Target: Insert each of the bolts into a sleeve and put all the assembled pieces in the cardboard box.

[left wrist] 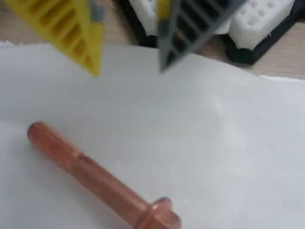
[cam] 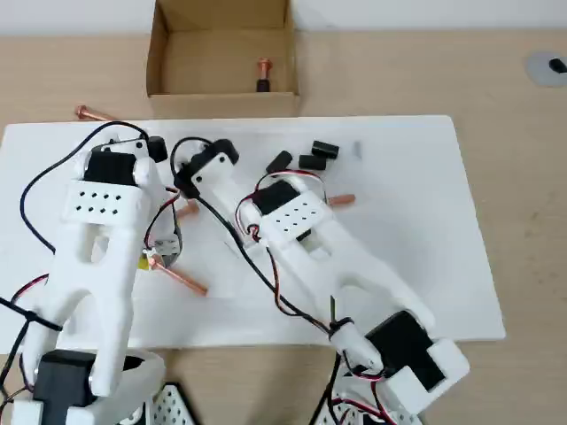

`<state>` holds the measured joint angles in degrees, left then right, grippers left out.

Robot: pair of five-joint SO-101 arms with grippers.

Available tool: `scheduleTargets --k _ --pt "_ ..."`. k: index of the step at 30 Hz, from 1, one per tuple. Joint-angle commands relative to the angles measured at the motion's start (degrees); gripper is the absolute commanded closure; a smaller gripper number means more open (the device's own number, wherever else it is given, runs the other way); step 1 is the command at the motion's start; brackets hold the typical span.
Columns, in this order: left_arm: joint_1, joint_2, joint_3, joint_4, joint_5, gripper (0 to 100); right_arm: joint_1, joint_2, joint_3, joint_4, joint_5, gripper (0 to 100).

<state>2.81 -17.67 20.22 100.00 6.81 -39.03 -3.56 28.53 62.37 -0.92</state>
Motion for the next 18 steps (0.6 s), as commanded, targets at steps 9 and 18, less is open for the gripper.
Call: scheduleTargets --k 9,18 --pt "-0.2 -0.1 -1.5 0.5 -0.3 91 0.9 0.8 0.2 -0.2 0.3 84.2" --pt "-0.2 -0.1 -1.5 0.5 -0.3 91 0.9 11.3 -6.6 0.2 0.3 84.3"
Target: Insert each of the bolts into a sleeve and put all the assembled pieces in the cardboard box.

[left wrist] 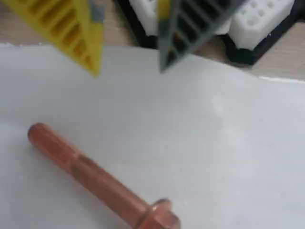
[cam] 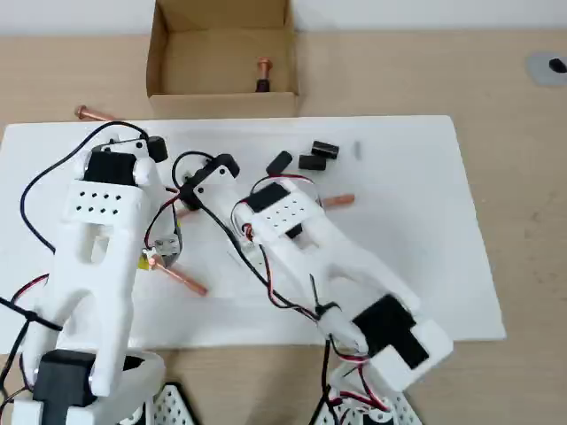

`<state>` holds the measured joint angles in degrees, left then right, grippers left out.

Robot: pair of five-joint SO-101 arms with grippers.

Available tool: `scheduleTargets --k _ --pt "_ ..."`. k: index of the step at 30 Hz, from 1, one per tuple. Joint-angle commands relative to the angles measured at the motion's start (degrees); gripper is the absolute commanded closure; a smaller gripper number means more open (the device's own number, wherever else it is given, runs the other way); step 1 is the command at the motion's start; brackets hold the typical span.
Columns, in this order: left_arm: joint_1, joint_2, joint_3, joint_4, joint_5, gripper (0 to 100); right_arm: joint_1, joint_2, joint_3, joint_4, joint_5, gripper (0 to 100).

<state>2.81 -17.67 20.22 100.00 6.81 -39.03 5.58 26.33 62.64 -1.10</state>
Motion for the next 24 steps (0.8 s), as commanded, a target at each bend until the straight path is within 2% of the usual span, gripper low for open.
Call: scheduleTargets --k 1,9,14,24 --pt "-0.2 -0.1 -1.5 0.5 -0.3 91 0.9 2.8 -5.8 0.0 0.4 84.3" --pt "-0.6 -0.1 -1.5 0.5 -2.3 91 0.7 3.5 -14.0 7.5 1.1 84.3" --pt "-2.5 -0.1 -1.6 0.5 -3.3 91 0.7 4.0 -14.5 7.6 4.6 84.3" --pt "-5.6 -0.1 -1.5 0.5 -5.1 91 0.7 16.7 -24.7 8.0 4.5 84.3"
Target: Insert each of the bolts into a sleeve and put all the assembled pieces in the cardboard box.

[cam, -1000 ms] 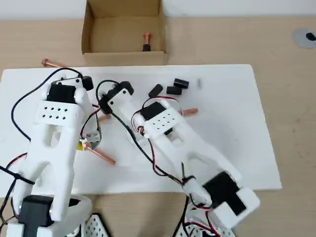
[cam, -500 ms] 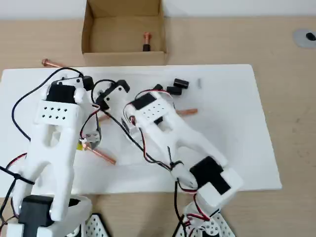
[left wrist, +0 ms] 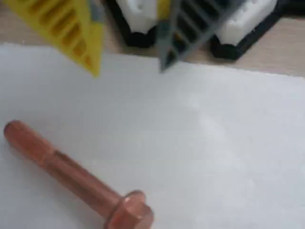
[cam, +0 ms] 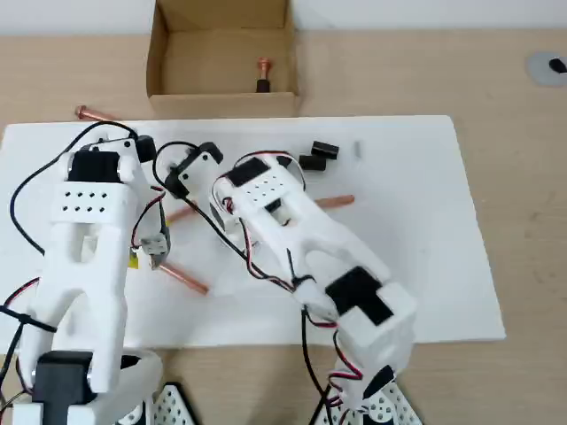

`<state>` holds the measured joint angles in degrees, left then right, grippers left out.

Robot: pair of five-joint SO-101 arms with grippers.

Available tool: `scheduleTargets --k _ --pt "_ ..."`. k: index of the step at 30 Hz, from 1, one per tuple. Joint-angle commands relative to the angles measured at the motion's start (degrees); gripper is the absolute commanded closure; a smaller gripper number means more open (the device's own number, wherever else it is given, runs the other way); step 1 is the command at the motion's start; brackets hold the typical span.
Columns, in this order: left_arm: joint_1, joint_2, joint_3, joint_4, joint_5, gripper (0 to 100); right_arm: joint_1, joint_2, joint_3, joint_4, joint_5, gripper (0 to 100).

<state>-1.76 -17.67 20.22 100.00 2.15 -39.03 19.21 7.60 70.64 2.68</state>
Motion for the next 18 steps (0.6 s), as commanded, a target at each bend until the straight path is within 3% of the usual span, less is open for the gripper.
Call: scheduleTargets --k 1,7,11,18 --pt "-1.3 -0.1 -1.5 0.5 -0.4 91 0.7 4.6 -7.1 0.1 0.7 84.3" --pt "-1.6 -0.1 -0.9 0.5 -0.5 91 0.7 11.3 -12.3 5.1 0.4 86.1" --pt "-1.6 -0.1 -0.4 0.5 -1.9 91 1.0 13.1 -16.0 9.5 0.3 99.5" --pt "-1.5 -0.2 -0.7 0.5 -2.2 91 1.1 13.0 -27.1 19.3 -3.0 98.7"
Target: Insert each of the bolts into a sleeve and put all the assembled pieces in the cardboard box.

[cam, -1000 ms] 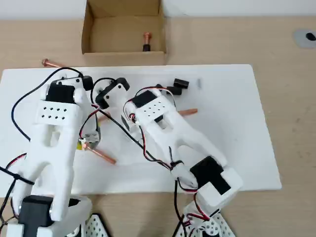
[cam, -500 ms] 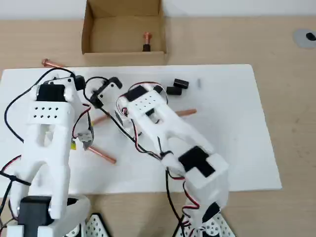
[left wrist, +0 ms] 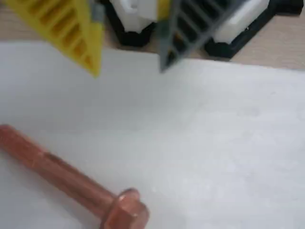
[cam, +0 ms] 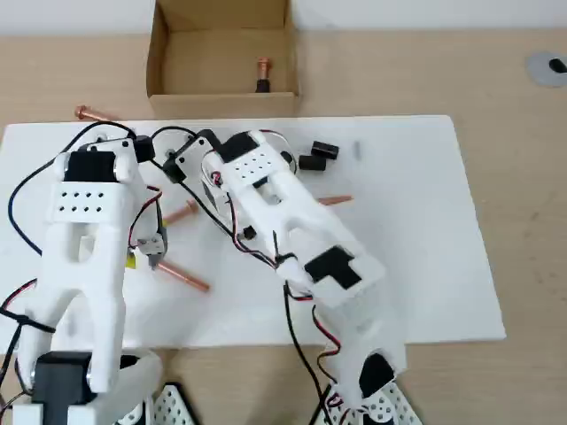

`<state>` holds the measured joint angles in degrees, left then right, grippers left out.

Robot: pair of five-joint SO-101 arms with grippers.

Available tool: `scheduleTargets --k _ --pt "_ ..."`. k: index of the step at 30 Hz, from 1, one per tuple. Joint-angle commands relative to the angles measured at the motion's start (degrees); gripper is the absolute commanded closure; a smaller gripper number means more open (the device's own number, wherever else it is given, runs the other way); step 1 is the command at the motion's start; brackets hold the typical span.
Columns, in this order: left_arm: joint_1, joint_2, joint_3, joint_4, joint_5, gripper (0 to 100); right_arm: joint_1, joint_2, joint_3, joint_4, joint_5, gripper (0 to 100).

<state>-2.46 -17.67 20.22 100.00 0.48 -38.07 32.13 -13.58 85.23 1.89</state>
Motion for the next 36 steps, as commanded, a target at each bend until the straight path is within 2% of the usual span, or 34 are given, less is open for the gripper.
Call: scheduleTargets --k 1,5,9,13,20,25,29,33,36 --pt "-0.6 -0.2 -0.7 0.5 -1.0 91 0.1 0.0 -9.4 7.3 -3.3 98.7" --pt "-0.4 -0.7 -0.6 0.5 -1.6 91 0.1 0.0 -24.8 16.9 -5.8 98.7" --pt "-0.3 -4.7 -0.4 0.5 2.7 91 0.7 -1.2 -34.2 17.2 -5.9 98.7" --pt "-0.4 -7.9 -0.3 0.5 13.5 90 0.7 -5.2 -36.4 17.2 -7.7 98.7" --pt "-0.4 -6.5 2.3 0.4 16.7 90 0.9 -15.0 -36.2 17.2 -13.7 98.7" --pt "-0.4 4.7 2.3 0.4 17.0 90 1.0 -21.6 -36.1 17.2 -18.1 98.7" --pt "-0.4 16.4 1.2 0.4 16.8 91 1.0 -24.7 -36.1 17.2 -18.9 98.7" --pt "-0.4 26.0 -4.0 0.4 16.6 91 1.1 -26.1 -35.7 17.2 -20.0 98.7" --pt "-0.3 27.8 -9.8 0.4 16.6 93 1.1 -26.4 -32.7 17.2 -20.0 98.7"
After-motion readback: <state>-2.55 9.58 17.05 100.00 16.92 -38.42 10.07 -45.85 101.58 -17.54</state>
